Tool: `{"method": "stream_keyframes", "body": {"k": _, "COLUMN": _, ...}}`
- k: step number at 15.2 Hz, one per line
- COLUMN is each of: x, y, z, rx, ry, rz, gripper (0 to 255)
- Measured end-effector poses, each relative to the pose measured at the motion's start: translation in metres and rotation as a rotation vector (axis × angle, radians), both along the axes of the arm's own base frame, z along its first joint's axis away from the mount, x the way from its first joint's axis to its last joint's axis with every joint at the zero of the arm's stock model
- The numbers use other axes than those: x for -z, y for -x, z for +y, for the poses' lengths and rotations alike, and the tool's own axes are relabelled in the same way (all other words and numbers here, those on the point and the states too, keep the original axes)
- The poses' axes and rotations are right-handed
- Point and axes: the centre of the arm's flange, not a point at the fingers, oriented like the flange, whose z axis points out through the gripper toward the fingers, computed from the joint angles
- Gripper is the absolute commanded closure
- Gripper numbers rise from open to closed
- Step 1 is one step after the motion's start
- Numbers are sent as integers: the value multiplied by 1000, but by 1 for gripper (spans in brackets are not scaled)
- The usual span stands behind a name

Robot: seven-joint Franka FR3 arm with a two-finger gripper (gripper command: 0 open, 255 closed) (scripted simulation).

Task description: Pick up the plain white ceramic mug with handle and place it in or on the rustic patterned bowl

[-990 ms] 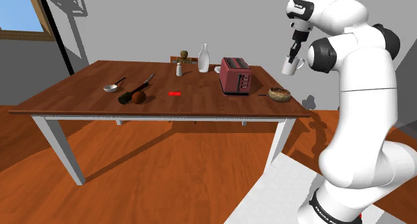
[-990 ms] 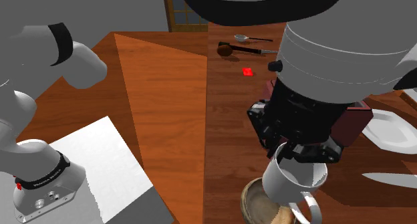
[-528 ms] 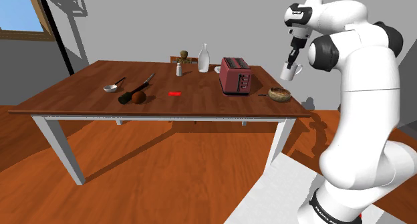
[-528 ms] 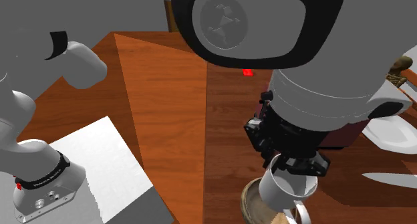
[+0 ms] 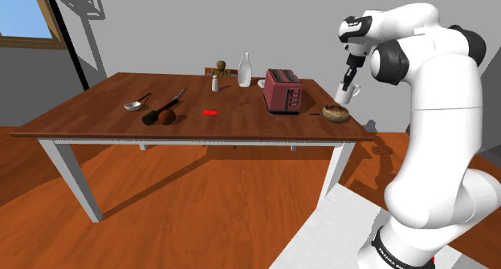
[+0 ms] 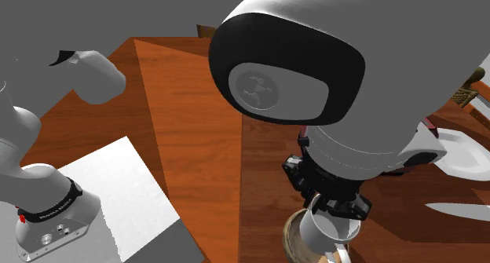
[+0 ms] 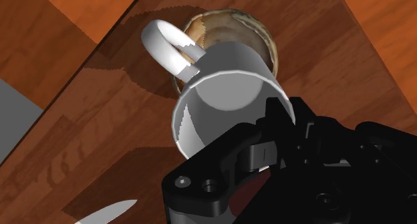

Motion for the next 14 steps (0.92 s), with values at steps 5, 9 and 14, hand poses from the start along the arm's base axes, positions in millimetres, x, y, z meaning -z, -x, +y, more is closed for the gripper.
{"method": "stream_keyframes", "body": {"k": 5, "x": 24, "y": 0, "z": -1, "rx": 0, "ry": 0, "rz": 0, "gripper": 255}}
{"method": "stream_keyframes", "body": {"k": 9, "x": 27, "y": 0, "z": -1, "rx": 0, "ry": 0, "rz": 0, "gripper": 255}}
{"method": "stream_keyframes", "body": {"k": 14, "x": 27, "y": 0, "z": -1, "rx": 0, "ry": 0, "rz": 0, "gripper": 0}}
